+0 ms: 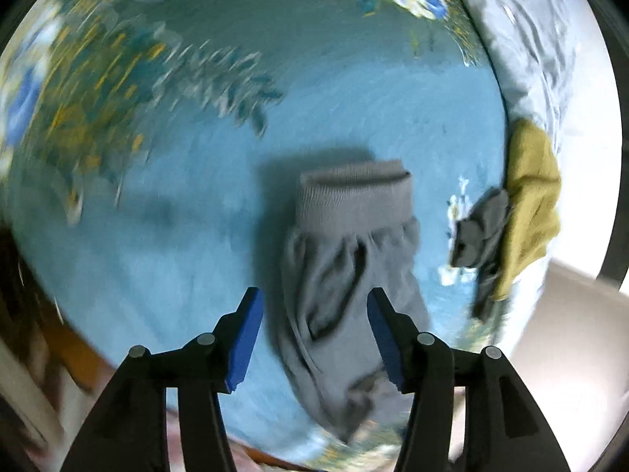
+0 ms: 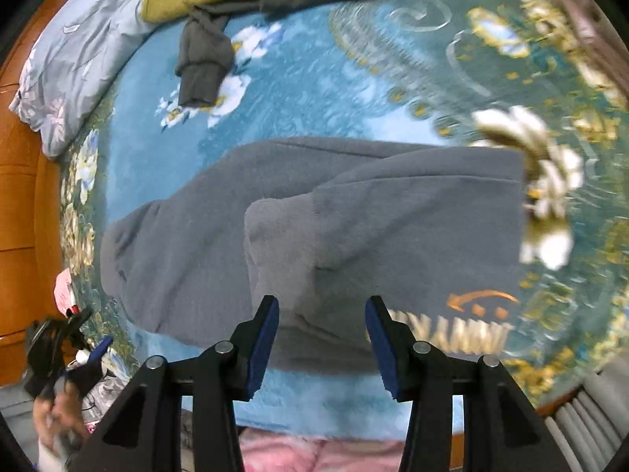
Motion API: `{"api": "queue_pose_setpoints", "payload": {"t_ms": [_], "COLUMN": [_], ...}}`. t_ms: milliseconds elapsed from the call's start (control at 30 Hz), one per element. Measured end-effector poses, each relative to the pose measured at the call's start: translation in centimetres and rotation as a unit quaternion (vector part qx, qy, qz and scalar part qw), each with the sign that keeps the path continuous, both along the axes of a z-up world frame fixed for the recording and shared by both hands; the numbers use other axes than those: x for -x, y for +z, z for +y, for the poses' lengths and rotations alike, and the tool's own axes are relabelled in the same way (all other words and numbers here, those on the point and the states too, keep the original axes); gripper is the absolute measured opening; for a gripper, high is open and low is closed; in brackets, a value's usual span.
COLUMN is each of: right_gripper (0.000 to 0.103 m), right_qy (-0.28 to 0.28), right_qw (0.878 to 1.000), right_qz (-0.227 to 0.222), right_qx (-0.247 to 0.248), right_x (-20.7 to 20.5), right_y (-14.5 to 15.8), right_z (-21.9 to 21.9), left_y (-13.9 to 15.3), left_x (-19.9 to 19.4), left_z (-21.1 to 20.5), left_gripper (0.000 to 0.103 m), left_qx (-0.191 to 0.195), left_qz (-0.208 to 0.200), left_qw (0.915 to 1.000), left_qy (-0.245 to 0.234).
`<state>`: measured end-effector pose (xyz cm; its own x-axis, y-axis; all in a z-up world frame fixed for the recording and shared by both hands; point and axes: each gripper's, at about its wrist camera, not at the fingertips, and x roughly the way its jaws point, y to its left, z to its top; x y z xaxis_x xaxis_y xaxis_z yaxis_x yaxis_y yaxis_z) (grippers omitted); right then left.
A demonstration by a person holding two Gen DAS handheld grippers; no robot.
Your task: Fold clothes
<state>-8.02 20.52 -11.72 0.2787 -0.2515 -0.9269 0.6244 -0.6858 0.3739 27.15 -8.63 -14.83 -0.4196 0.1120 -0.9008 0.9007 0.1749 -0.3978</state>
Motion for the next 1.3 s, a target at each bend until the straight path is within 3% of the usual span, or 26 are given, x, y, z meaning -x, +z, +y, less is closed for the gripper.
{"api": "queue_pose_setpoints", "payload": {"t_ms": [67, 133, 367, 500, 667, 733, 867, 1000, 1100, 1233, 1300], "right_gripper": [0.05, 0.05, 0.05, 0.05, 0.05, 0.05, 0.05, 0.05, 0.05, 0.05, 0.05], "right_qy": [-0.013, -0.021, 0.02, 0.028, 0.031, 0.037, 0.032, 0.019, 0.012, -0.009, -0.02], "right_qw": [1.0, 1.0, 0.998, 0.997, 0.997, 0.997, 0.998, 0.999, 0.999, 0.999, 0.999], "right_qz": [0.008, 0.011, 0.04, 0.046, 0.046, 0.047, 0.047, 0.044, 0.043, 0.03, 0.023], "right_qx": [-0.008, -0.014, -0.043, -0.049, -0.046, -0.041, -0.028, -0.012, 0.001, 0.014, 0.02], "right_x": [-0.4, -0.4, -2.1, -2.7, -3.9, -4.4, -4.5, -4.1, -3.6, -2.1, -1.3], "right_y": [1.6, 2.8, 5.8, 6.7, 7.4, 7.7, 8.3, 8.9, 9.1, 8.6, 8.2], "right_z": [0.7, 1.3, 1.2, 0.8, -0.1, -0.5, -0.7, -0.7, -0.4, 1.3, 2.4], "left_y": [-1.6, -3.2, -7.4, -7.7, -7.5, -6.8, -2.5, 2.6, 6.3, 11.0, 13.0], "left_x": [0.7, 0.6, -0.3, 0.2, 0.8, 0.7, 1.9, 4.7, 6.8, 10.8, 13.2], "left_z": [-1.2, -1.9, -3.0, -3.4, -3.8, -4.0, -3.7, -1.8, -0.4, 2.7, 5.0], "left_gripper": [0.056, 0.056, 0.056, 0.054, 0.026, 0.021, 0.018, 0.018, 0.017, 0.017, 0.017], "left_qx": [0.015, 0.01, -0.002, 0.006, 0.006, 0.01, 0.064, 0.118, 0.157, 0.211, 0.237], "left_qz": [-0.013, -0.001, 0.048, 0.084, 0.088, 0.095, 0.1, 0.106, 0.11, 0.109, 0.106], "left_qw": [0.999, 0.999, 0.9988, 0.9964, 0.9961, 0.9953, 0.9906, 0.9769, 0.961, 0.9297, 0.9094], "left_qy": [-0.04, -0.043, 0.006, 0.007, -0.007, -0.009, -0.068, -0.144, -0.2, -0.282, -0.325]}}
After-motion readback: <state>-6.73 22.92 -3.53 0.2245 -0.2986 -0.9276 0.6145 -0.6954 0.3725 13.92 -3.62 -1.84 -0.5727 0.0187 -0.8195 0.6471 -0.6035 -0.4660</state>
